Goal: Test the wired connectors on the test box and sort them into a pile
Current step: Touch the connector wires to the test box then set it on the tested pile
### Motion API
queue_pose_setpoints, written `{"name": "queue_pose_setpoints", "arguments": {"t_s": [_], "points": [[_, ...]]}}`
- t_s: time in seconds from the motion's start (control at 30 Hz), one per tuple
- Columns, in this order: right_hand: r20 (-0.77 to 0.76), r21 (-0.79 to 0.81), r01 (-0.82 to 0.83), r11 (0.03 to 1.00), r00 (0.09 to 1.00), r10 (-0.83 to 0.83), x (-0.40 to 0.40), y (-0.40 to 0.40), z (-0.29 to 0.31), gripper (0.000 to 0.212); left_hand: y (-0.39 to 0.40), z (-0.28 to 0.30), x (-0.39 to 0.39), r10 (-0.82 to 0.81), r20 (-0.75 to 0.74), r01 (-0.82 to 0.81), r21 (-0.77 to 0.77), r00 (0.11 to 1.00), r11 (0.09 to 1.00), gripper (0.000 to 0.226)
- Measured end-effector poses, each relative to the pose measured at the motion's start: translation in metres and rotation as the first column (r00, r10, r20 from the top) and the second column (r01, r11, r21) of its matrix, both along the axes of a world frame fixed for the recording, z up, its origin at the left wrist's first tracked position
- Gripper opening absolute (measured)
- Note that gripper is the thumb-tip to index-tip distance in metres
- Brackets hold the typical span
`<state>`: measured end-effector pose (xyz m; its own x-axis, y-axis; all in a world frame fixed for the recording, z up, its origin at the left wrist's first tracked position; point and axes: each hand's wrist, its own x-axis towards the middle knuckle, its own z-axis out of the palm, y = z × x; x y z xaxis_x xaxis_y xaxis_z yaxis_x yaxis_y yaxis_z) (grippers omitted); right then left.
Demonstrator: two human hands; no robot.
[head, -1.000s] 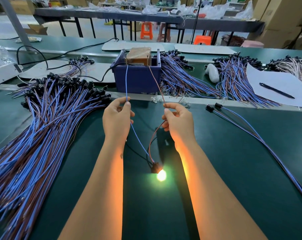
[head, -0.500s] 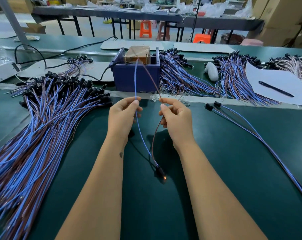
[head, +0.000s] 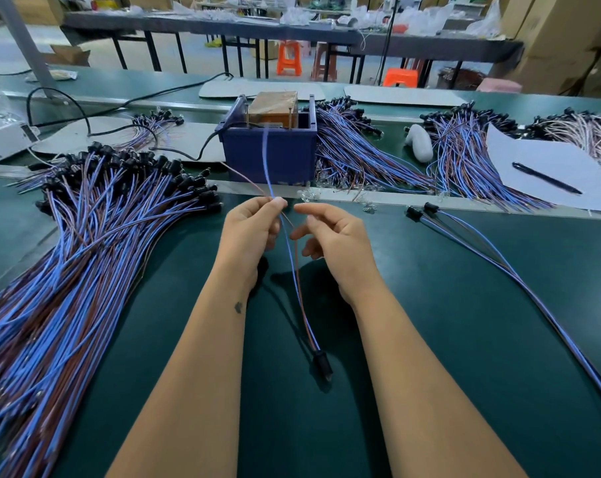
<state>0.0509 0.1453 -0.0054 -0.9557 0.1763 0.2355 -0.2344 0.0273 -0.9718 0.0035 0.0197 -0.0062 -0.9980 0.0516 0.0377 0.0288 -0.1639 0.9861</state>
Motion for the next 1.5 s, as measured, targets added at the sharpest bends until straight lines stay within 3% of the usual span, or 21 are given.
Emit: {"name": "queue_pose_setpoints", "arguments": {"t_s": [0.07,0.2,0.27,0.37,0.43,0.57,0.67,0.73,0.8,0.9,1.0,1.07,1.2,1.37,1.5], "points": [[0.028,0.054,0.003,0.999,1.0,-0.005,-0.001,0.001,-0.001,0.029,-0.001,0.001,-0.002,0.024,0.034,-0.027,0.077,0.999,0.997,0.018],[0.043,0.179,-0.112,0.977,0.993,0.105,-0.001,-0.002,-0.005,0.061,-0.002,0.001,-0.003,0.044,0.052,-0.052,0.151,0.998,0.987,0.02],[0.017,0.149,-0.163,0.975,0.987,0.162,0.0,-0.004,-0.004,0.055,-0.002,0.0,-0.004,0.056,0.048,-0.061,0.129,0.997,0.99,0.022],[-0.048,-0.034,-0.162,0.986,0.986,0.16,0.002,-0.002,-0.001,0.026,-0.001,-0.002,-0.004,0.097,0.034,-0.099,0.082,0.995,0.992,0.021],[-0.055,-0.09,-0.103,0.991,0.994,0.098,0.002,0.002,-0.001,0.019,-0.001,-0.003,-0.004,0.165,0.009,-0.165,0.071,0.986,0.984,0.017],[0.056,-0.195,0.108,0.975,0.994,-0.099,-0.005,0.01,-0.004,0.025,-0.004,0.0,-0.002,0.266,-0.046,-0.255,0.171,0.963,0.952,0.012],[0.121,-0.208,0.277,0.938,0.959,-0.257,-0.011,0.018,-0.005,0.027,-0.001,0.003,0.003,0.124,-0.106,-0.115,0.094,0.987,0.989,0.015],[0.161,-0.131,0.403,0.906,0.91,-0.381,-0.013,0.026,-0.005,0.028,0.007,0.003,0.011,-0.067,-0.162,0.054,-0.086,0.984,0.995,0.016],[0.173,0.095,0.502,0.859,0.842,-0.511,-0.013,0.038,-0.007,0.026,0.018,0.002,0.02,-0.23,-0.224,0.162,-0.283,0.947,0.945,0.014],[0.149,0.497,0.47,0.73,0.782,-0.605,-0.006,0.055,-0.008,0.02,0.035,-0.001,0.033,-0.389,-0.312,0.171,-0.548,0.867,0.819,0.008],[0.109,0.598,0.45,0.663,0.774,-0.624,0.0,0.059,-0.007,0.023,0.048,-0.003,0.044,-0.502,-0.32,0.144,-0.714,0.803,0.685,0.008],[0.091,0.628,0.46,0.627,0.757,-0.647,0.002,0.061,-0.005,0.025,0.051,-0.004,0.048,-0.555,-0.323,0.122,-0.775,0.767,0.62,0.008],[0.11,0.768,0.355,0.534,0.748,-0.655,0.011,0.086,-0.003,0.03,0.064,-0.003,0.062,-0.62,-0.268,0.2,-0.79,0.737,0.58,0.017],[0.096,0.961,0.115,0.252,0.716,-0.692,0.024,0.13,0.002,0.021,0.094,-0.006,0.083,-0.723,-0.332,0.185,-0.825,0.607,0.534,0.043],[0.033,0.987,0.091,0.13,0.682,-0.731,0.037,0.155,0.008,0.025,0.101,-0.01,0.085,-0.747,-0.333,0.19,-0.834,0.575,0.518,0.037]]}}
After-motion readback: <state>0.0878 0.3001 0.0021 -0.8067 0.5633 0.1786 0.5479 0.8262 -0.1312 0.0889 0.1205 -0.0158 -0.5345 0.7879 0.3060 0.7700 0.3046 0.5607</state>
